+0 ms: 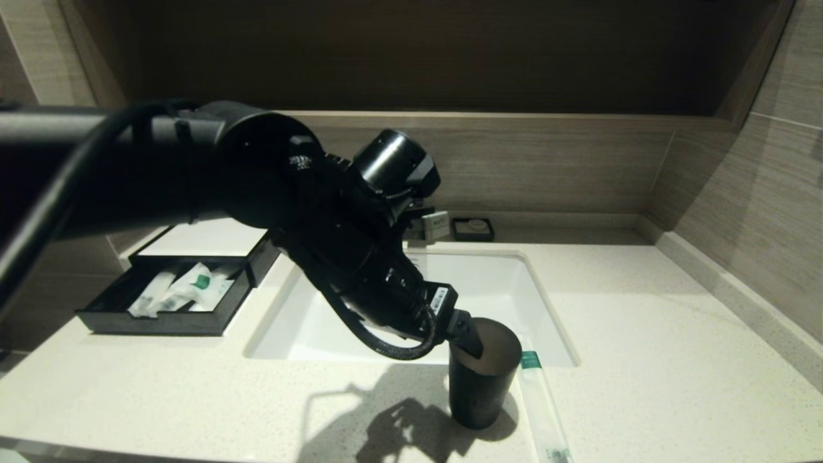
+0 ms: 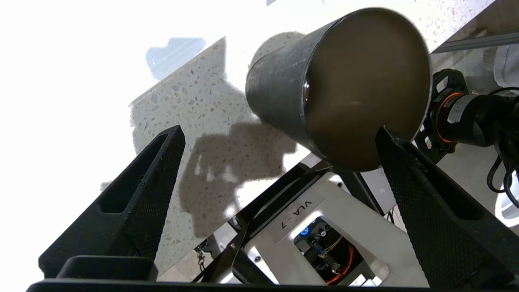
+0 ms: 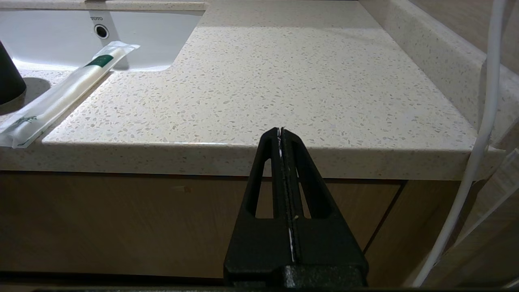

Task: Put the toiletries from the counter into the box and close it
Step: Pick up the cup

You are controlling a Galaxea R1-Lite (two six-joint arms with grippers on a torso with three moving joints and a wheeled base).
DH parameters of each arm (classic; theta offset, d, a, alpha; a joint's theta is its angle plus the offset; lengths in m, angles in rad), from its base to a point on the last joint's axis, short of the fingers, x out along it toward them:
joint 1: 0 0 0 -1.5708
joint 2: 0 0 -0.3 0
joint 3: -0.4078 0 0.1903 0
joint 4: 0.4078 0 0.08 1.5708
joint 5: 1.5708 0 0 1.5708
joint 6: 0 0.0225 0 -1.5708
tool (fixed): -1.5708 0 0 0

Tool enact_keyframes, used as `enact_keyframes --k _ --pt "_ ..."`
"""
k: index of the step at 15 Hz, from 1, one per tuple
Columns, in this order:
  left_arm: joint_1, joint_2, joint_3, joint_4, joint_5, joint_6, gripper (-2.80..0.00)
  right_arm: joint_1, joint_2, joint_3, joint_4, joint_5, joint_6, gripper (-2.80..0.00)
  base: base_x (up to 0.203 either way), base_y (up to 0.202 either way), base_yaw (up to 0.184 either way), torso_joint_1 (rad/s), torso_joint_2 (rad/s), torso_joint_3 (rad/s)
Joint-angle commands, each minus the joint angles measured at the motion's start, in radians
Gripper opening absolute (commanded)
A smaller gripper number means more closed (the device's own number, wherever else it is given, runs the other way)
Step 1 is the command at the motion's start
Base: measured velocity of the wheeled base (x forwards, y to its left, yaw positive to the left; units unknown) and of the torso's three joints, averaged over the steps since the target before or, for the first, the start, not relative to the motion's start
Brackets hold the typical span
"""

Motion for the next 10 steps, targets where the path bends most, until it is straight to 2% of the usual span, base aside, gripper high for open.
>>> enact_keyframes --k 1,10 --pt "-0.002 0.010 -0.015 0.008 -0.001 -0.003 0.00 0.000 0.000 0.000 0.000 0.000 0.000 -2.80 0.000 0.000 0.000 0.000 0.00 0.000" --pt "-0.004 0.028 -0.032 0.008 0.018 -0.002 0.00 0.000 0.000 0.000 0.000 0.000 0.000 -2.80 0.000 0.000 0.000 0.000 0.00 0.000"
